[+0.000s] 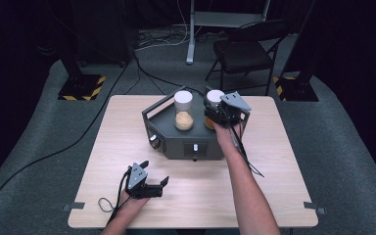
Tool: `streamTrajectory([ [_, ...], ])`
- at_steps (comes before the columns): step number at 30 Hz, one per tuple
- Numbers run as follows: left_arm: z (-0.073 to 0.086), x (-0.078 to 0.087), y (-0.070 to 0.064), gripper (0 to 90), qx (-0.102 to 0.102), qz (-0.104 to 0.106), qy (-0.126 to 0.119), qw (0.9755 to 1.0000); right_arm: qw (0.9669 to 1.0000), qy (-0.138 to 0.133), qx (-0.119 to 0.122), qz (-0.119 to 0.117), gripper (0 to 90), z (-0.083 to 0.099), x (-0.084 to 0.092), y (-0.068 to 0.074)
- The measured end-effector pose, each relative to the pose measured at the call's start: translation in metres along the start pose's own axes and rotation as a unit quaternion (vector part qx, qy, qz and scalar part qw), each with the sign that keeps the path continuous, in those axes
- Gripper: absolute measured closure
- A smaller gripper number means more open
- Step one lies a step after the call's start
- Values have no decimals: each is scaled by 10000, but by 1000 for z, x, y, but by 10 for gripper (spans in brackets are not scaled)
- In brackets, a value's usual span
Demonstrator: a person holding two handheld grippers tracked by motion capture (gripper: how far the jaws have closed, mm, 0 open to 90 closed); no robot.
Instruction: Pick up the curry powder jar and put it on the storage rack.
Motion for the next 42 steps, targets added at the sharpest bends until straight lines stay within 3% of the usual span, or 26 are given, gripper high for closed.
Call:
streamTrajectory([
  [8,0,0,0,18,3,6,-8,10000,9999,-4,-167,-14,327,1,1,-5],
  [27,0,0,0,18,1,-10,-12,10000,9998,53,-171,-25,321,-1,0,-5],
  [30,1,0,0,17,7,-9,-18,10000,9998,51,-172,-50,244,-1,0,-6],
  [34,0,0,0,18,1,-6,-12,10000,9997,35,-214,-108,18,0,0,-10],
  [42,0,0,0,17,-4,-14,-6,10000,9993,-69,-355,-87,0,2,8,-16],
])
Point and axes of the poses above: each handheld gripper's, and its own axes: x roughly backward along the jaws, z roughly out of its underside, y roughly to its left, the point moved 1 cm from there along -x, roughly forward along the jaws, and after that the axes turned 1 degree about -x, right-handed, at the moved point
